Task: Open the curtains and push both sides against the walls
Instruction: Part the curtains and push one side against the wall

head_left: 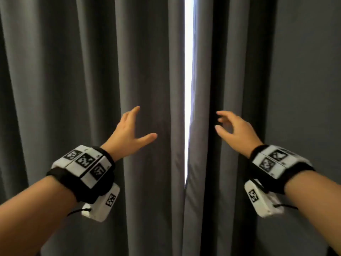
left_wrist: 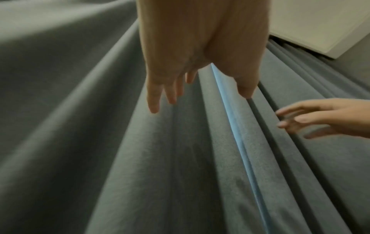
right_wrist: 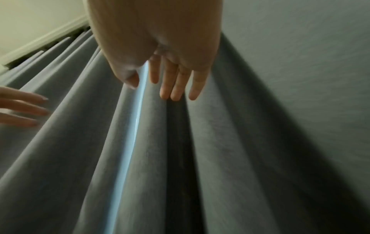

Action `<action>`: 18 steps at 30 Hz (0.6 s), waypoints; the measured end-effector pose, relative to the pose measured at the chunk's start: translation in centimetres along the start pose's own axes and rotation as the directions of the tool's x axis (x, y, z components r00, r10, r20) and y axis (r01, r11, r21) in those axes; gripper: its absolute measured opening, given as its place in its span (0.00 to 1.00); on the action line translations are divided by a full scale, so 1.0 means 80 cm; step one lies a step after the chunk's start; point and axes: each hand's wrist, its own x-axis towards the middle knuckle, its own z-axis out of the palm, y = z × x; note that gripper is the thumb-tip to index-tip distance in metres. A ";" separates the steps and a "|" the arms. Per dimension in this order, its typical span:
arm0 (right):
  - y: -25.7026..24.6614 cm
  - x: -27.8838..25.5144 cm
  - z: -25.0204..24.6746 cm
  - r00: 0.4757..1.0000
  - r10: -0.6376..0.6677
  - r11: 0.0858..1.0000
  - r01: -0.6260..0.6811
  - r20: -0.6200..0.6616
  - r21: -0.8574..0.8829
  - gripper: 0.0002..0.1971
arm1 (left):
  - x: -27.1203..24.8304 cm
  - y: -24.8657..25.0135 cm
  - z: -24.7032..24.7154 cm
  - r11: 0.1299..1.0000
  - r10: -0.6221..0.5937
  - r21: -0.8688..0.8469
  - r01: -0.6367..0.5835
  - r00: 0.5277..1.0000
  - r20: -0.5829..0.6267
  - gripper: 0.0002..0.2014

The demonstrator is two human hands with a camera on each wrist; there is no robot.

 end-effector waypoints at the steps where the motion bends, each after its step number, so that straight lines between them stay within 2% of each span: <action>1: 0.000 0.015 0.009 0.999 -0.039 0.999 0.040 0.007 -0.036 0.23 | 0.013 0.001 0.011 1.000 0.023 -0.015 -0.023 1.000 0.004 0.47; 4: -0.007 0.061 0.030 0.989 -0.140 0.973 0.148 0.054 -0.175 0.24 | 0.057 0.005 0.038 0.999 0.049 -0.027 -0.047 0.998 0.050 0.49; 6: -0.004 0.089 0.040 0.984 -0.175 0.949 0.178 0.036 -0.262 0.24 | 0.091 0.000 0.052 0.999 0.036 -0.038 -0.034 0.997 0.067 0.50; 12: 0.001 0.142 0.054 0.939 -0.343 0.793 0.291 0.002 -0.535 0.29 | 0.156 -0.008 0.079 0.995 -0.013 -0.099 0.019 0.998 0.063 0.55; 18: -0.002 0.168 0.064 0.913 -0.366 0.597 0.377 0.178 -0.708 0.29 | 0.168 0.007 0.099 0.997 -0.061 -0.047 0.066 0.992 0.107 0.60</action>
